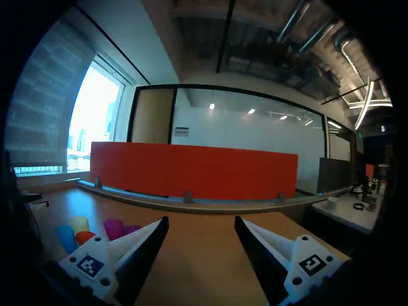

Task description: Pour water

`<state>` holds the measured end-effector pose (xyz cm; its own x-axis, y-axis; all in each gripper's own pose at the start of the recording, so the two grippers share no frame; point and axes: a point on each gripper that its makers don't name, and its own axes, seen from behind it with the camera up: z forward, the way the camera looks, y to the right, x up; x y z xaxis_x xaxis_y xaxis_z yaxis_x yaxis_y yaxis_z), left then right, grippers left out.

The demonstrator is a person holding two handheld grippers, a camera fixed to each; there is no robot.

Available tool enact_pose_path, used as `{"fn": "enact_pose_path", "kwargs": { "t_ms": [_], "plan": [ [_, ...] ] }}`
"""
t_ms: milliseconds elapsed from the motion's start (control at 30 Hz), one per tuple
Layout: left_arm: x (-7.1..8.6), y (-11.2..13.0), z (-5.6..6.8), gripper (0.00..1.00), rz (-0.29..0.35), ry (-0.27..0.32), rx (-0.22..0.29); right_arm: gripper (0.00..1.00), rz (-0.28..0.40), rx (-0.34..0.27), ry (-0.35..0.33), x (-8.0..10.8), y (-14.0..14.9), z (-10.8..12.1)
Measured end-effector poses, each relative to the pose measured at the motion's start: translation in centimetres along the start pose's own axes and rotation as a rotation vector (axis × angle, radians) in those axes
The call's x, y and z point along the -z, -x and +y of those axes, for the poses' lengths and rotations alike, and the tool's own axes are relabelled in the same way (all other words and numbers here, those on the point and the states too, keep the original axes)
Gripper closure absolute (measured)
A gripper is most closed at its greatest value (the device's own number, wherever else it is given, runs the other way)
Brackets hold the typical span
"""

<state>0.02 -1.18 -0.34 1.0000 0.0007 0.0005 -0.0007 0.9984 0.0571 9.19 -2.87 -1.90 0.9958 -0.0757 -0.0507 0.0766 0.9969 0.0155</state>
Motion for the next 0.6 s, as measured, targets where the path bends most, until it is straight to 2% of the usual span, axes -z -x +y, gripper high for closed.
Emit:
{"fn": "enact_pose_path", "kwargs": {
  "t_ms": [200,400,600],
  "plan": [
    [0.0,0.0,0.0,0.02,0.000,0.000,0.001,0.00,0.031,0.004,-0.014,-0.4,1.4,-0.9],
    [0.0,0.0,0.0,0.02,0.000,0.000,0.000,0.00,0.035,-0.043,-0.016,-0.9,3.7,-0.6],
    [0.0,0.0,0.0,0.02,0.000,0.000,0.001,0.00,0.054,-0.063,-0.015,-1.1,4.6,0.3]
  ]
}}
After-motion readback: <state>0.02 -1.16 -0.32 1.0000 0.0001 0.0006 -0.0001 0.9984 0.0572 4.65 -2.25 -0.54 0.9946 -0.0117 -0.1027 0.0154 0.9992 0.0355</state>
